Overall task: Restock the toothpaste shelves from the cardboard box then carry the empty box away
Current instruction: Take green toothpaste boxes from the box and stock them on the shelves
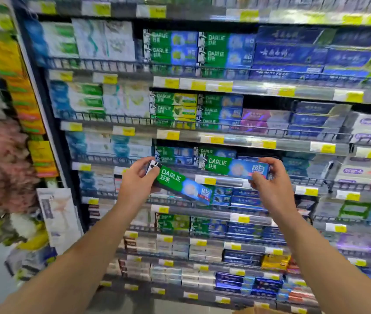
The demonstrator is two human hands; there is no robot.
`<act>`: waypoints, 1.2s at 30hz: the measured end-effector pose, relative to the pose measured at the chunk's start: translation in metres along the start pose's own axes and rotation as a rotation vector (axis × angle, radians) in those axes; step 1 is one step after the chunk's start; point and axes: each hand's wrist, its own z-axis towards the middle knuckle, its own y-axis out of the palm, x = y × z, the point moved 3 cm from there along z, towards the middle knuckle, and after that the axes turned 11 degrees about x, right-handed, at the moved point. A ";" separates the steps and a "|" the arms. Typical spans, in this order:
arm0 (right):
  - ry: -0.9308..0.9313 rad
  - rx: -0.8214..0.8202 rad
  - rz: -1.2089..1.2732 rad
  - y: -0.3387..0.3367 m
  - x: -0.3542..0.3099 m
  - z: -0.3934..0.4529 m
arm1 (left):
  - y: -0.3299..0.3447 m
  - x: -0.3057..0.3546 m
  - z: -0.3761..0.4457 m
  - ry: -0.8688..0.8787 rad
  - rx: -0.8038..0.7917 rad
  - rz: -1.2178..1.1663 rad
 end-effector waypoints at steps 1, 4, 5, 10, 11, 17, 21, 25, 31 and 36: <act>-0.014 0.003 -0.006 0.007 -0.006 0.008 | 0.000 0.008 0.011 0.003 -0.001 -0.025; -0.034 0.030 0.002 0.027 -0.021 0.032 | 0.004 0.026 0.045 0.004 0.022 -0.069; -0.041 0.050 0.005 0.032 -0.025 0.041 | 0.007 0.031 0.055 0.005 0.028 -0.082; -0.104 0.089 0.018 0.057 -0.034 0.090 | 0.030 0.053 0.104 0.081 -0.018 -0.064; -0.116 0.090 0.020 0.061 -0.033 0.102 | 0.036 0.056 0.113 0.095 -0.026 -0.059; -0.229 0.120 0.000 0.075 -0.020 0.177 | 0.075 0.049 0.159 0.114 -0.017 -0.095; -0.271 0.110 -0.056 0.084 -0.004 0.224 | 0.104 0.033 0.177 0.109 -0.020 -0.103; -0.216 0.040 -0.033 0.099 0.015 0.259 | 0.124 0.027 0.193 0.081 -0.032 -0.107; -0.145 -0.065 0.032 0.114 0.035 0.285 | 0.141 0.024 0.213 0.065 -0.007 -0.151; -0.204 -0.164 -0.047 0.126 0.036 0.302 | 0.143 0.011 0.224 0.039 0.015 -0.146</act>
